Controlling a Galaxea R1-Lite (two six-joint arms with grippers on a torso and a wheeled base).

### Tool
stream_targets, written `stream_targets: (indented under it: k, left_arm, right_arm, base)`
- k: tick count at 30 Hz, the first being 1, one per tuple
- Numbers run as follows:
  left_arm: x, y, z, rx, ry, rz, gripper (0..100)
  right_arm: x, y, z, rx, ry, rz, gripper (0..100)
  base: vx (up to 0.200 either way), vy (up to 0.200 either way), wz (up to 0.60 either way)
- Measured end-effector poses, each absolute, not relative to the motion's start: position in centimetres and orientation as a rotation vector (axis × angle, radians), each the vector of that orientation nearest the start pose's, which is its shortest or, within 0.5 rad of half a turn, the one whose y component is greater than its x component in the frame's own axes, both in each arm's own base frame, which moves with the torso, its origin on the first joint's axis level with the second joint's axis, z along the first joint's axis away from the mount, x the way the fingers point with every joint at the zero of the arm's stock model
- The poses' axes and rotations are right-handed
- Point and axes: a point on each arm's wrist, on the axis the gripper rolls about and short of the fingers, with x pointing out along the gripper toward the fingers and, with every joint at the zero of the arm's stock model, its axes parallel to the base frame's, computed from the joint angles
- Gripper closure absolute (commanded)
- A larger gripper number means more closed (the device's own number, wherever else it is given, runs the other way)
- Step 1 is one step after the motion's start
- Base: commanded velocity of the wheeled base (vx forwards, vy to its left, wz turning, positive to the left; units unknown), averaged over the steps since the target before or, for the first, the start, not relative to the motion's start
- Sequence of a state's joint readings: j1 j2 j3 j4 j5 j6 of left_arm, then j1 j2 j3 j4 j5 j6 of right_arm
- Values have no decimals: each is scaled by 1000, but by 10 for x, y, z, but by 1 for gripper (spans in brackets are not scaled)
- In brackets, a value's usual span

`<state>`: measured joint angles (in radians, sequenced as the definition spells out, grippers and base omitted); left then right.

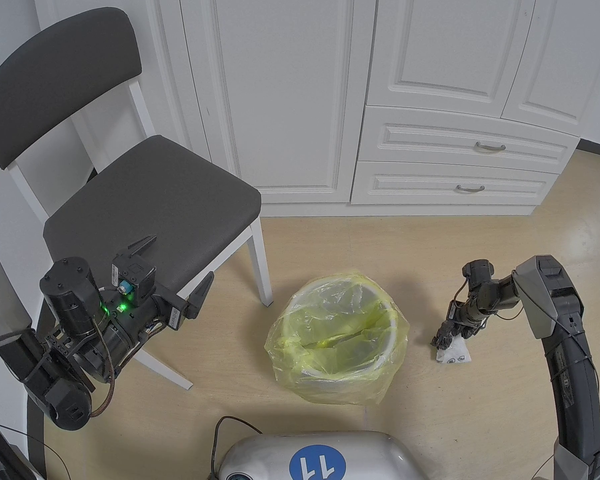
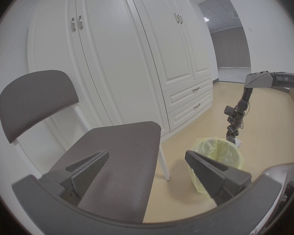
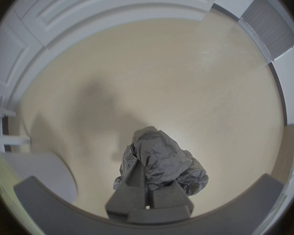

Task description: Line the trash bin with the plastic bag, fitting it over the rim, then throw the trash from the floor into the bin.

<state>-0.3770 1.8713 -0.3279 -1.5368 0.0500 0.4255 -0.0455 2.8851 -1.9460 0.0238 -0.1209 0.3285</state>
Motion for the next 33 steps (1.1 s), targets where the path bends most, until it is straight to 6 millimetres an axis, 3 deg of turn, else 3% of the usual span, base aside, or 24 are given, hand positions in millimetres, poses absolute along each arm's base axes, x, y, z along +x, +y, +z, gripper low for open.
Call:
stream_targets:
  k: [10, 15, 33]
  left_arm:
    - [246, -96, 117, 424, -63, -291, 0]
    - [245, -93, 118, 425, -43, -197, 0]
    - [246, -94, 117, 426, -42, -195, 0]
  right_arm:
    - [522, -20, -96, 359, 550, -310, 100]
    - [516, -14, -103, 397, 533, -341, 100]
    - [515, 0, -104, 337, 511, -409, 100]
  base:
    - [0, 0, 0]
    - [0, 0, 0]
    - [0, 0, 0]
